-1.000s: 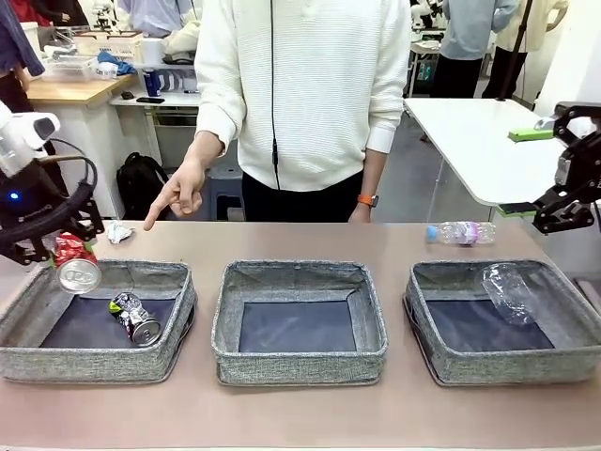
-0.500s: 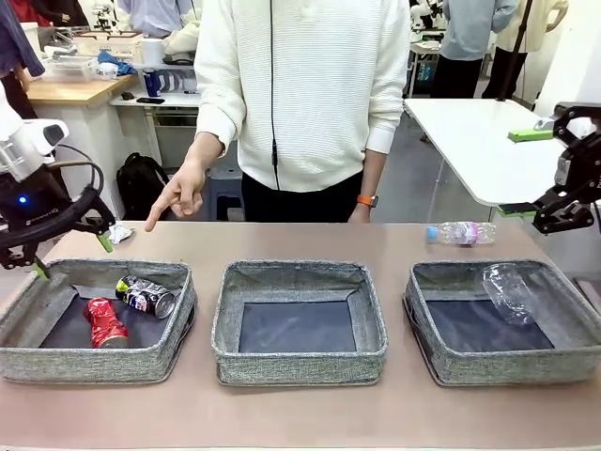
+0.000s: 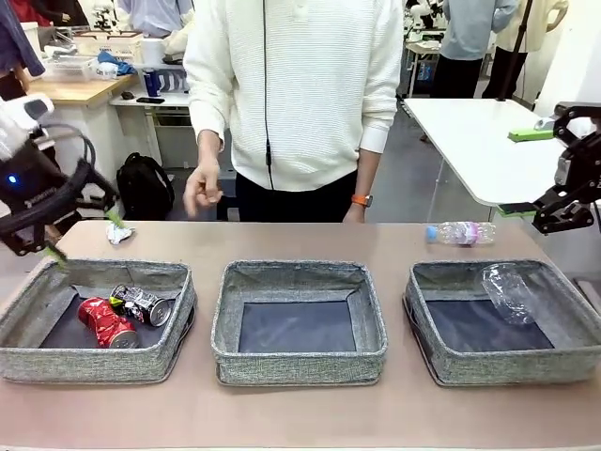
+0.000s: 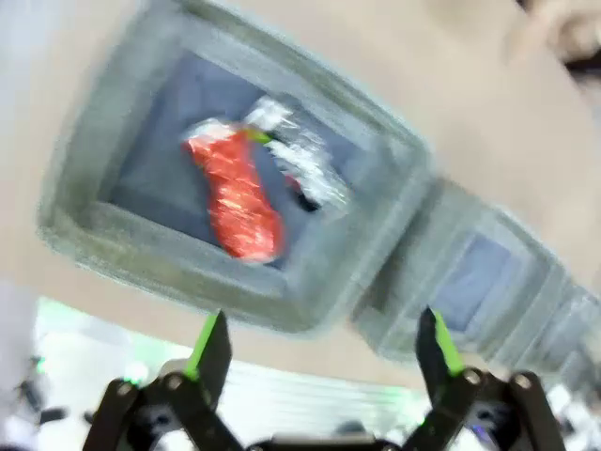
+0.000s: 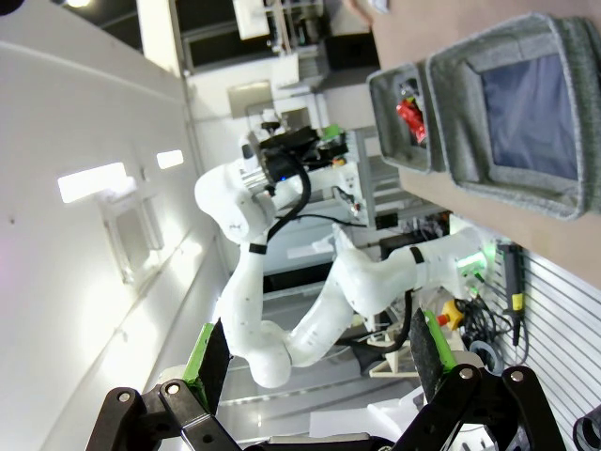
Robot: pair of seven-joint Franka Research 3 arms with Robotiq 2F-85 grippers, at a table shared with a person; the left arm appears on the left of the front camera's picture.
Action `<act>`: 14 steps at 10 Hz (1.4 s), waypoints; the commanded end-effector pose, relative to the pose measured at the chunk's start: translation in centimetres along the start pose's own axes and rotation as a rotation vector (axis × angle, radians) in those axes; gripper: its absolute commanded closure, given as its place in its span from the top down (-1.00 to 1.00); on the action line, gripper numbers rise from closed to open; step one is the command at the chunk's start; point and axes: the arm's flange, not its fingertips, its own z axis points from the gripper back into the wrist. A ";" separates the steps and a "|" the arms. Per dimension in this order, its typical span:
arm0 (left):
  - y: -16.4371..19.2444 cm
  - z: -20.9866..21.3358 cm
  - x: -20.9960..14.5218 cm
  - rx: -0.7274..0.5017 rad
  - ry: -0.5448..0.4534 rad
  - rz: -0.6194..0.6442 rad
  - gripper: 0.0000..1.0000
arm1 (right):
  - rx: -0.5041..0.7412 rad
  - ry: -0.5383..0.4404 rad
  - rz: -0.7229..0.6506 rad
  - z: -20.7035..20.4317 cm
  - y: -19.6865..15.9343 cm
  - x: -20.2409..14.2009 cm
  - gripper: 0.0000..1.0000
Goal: Sort the waste into the appropriate baskets.
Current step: Place the picked waste into the Fabric basket indicated by the person.
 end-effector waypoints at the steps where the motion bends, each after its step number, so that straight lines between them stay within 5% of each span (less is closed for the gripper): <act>1: -0.7 3.6 -0.5 -0.417 0.326 -0.177 1.00 | 0.026 0.000 0.025 -0.2 0.2 0.2 1.00; 2: -0.8 4.8 -0.3 -0.636 0.450 -0.275 1.00 | 0.026 0.000 0.025 -0.2 0.2 0.2 1.00; 5: 3.8 3.6 2.3 -1.029 0.564 -0.121 1.00 | 0.026 0.000 0.025 -0.2 0.2 0.2 1.00; 8: 9.0 2.7 2.3 -1.127 0.512 0.022 1.00 | 0.026 0.000 0.025 -0.2 0.2 0.2 1.00; 9: 9.0 3.2 2.1 -1.037 0.527 0.066 1.00 | 0.026 0.000 0.025 -0.2 0.2 0.2 1.00; 10: 8.6 3.2 2.3 -1.116 0.492 -0.039 1.00 | 0.026 0.000 0.025 -0.2 0.2 0.2 1.00; 14: 8.6 3.2 2.3 -1.116 0.492 -0.039 1.00 | 0.026 0.000 0.025 -0.2 0.2 0.2 1.00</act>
